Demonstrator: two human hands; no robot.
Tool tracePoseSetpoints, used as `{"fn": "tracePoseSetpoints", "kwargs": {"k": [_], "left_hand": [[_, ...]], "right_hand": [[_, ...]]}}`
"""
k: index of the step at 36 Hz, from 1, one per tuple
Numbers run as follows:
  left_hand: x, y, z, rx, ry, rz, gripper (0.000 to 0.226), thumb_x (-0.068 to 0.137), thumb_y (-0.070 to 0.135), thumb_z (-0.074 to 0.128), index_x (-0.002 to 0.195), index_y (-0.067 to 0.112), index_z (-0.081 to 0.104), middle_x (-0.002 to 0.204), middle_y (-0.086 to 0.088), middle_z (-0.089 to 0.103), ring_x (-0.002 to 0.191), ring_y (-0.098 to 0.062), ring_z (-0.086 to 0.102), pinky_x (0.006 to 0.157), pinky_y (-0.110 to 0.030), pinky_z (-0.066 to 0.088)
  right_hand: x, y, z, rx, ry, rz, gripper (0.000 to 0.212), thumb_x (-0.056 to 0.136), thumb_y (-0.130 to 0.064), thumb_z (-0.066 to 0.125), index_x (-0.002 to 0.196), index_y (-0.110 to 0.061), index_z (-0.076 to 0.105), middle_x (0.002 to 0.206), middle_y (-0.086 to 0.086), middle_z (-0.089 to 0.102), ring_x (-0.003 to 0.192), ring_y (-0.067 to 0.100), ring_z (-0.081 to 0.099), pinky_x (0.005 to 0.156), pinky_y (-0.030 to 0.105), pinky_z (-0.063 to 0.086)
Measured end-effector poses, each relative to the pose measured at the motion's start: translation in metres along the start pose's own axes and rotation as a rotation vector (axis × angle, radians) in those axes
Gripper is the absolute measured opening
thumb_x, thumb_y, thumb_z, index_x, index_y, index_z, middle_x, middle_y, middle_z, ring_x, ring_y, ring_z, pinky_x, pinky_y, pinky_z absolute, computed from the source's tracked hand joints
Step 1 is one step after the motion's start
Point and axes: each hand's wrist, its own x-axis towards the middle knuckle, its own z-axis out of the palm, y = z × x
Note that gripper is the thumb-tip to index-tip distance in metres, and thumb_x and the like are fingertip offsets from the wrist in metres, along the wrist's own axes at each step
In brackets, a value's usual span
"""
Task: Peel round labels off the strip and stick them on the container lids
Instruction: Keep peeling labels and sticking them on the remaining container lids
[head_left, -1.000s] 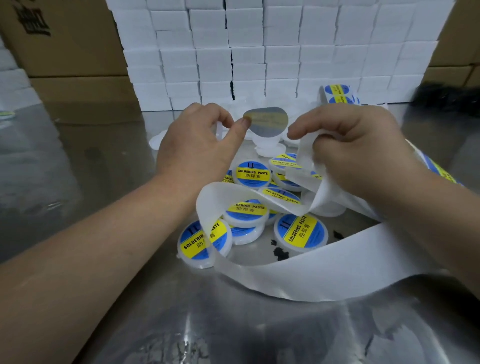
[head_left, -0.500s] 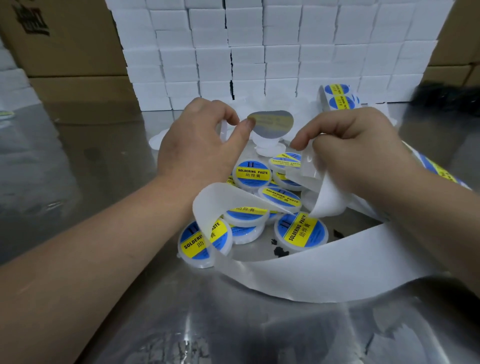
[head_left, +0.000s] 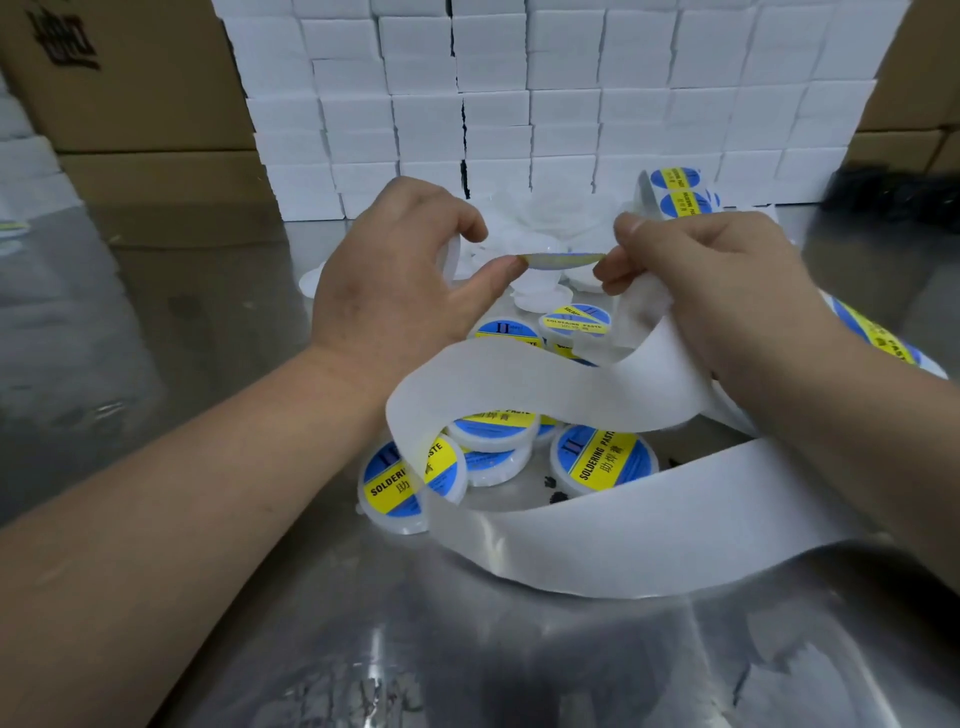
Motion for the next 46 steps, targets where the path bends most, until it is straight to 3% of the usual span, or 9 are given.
{"fn": "tracePoseSetpoints", "kwargs": {"k": [3,7,12,18,31,35,39,41,46], "left_hand": [[0.0,0.0,-0.001,0.019,-0.026,0.026,0.037,0.075,0.034,0.067,0.089,0.0,0.066,0.096,-0.017,0.063,0.093,-0.03,0.058,0.076,-0.019,0.033],[-0.001,0.002,-0.002,0.02,-0.046,0.029,0.037,0.073,0.033,0.068,0.088,-0.001,0.065,0.096,-0.018,0.063,0.093,-0.031,0.059,0.076,-0.023,0.036],[-0.001,0.004,-0.003,0.04,-0.055,0.058,0.036,0.072,0.03,0.07,0.087,-0.002,0.066,0.095,-0.019,0.063,0.092,-0.032,0.059,0.076,-0.026,0.039],[-0.001,0.004,-0.003,0.066,-0.056,0.093,0.037,0.072,0.03,0.07,0.089,-0.002,0.065,0.097,-0.018,0.062,0.095,-0.032,0.058,0.078,-0.028,0.039],[0.002,-0.006,0.005,0.065,-0.055,0.08,0.023,0.076,0.008,0.066,0.096,-0.003,0.06,0.102,-0.018,0.057,0.098,-0.025,0.051,0.078,-0.02,0.033],[0.005,-0.009,0.01,-0.155,-0.009,-0.134,0.019,0.089,0.012,0.053,0.106,0.008,0.058,0.098,0.005,0.05,0.083,0.0,0.041,0.069,-0.004,0.03],[0.008,-0.003,0.01,-0.68,0.016,-0.506,0.019,0.099,0.02,0.038,0.112,0.029,0.05,0.105,0.01,0.059,0.105,-0.007,0.058,0.094,-0.022,0.045],[0.009,0.001,0.009,-0.871,-0.008,-0.599,0.019,0.1,0.022,0.035,0.112,0.03,0.048,0.106,0.005,0.063,0.106,-0.013,0.061,0.084,-0.031,0.054],[0.007,0.007,0.009,-1.116,-0.212,-0.671,0.021,0.1,0.026,0.034,0.099,0.032,0.054,0.102,-0.003,0.065,0.074,-0.014,0.068,0.054,-0.029,0.056]], "right_hand": [[0.0,0.0,0.0,-0.021,0.016,-0.005,0.028,0.082,-0.035,0.059,0.06,-0.022,0.07,0.063,-0.014,0.067,0.058,-0.004,0.054,0.051,0.011,0.039],[0.0,-0.001,0.001,-0.036,0.018,0.005,0.022,0.081,-0.031,0.062,0.064,-0.017,0.069,0.048,-0.017,0.058,0.041,-0.004,0.046,0.04,0.008,0.031],[0.001,0.0,0.001,0.031,0.014,0.048,0.026,0.08,-0.037,0.062,0.061,-0.021,0.07,0.064,-0.011,0.068,0.06,0.004,0.055,0.061,0.024,0.042],[0.001,-0.001,0.002,-0.014,0.031,0.036,0.02,0.076,-0.029,0.066,0.059,-0.017,0.067,0.056,-0.01,0.06,0.044,0.001,0.046,0.039,0.009,0.032],[0.004,0.003,0.002,-0.02,0.009,0.024,0.022,0.079,-0.02,0.065,0.058,-0.022,0.064,0.041,-0.014,0.051,0.035,-0.002,0.042,0.035,0.009,0.031],[0.004,0.003,0.001,-0.006,-0.001,-0.003,0.019,0.08,-0.024,0.065,0.061,-0.023,0.066,0.041,-0.015,0.052,0.035,-0.002,0.042,0.035,0.009,0.03],[0.002,0.002,0.004,0.041,-0.09,-0.011,0.019,0.079,-0.022,0.067,0.06,-0.024,0.067,0.05,-0.013,0.059,0.045,-0.001,0.047,0.046,0.014,0.038],[0.001,0.003,0.005,0.061,-0.13,-0.015,0.019,0.079,-0.021,0.068,0.06,-0.024,0.067,0.054,-0.013,0.063,0.05,0.0,0.05,0.051,0.015,0.041],[0.0,0.003,0.007,0.07,-0.233,-0.017,0.02,0.077,-0.022,0.069,0.057,-0.028,0.069,0.058,-0.013,0.065,0.055,0.001,0.054,0.06,0.02,0.045]]}}
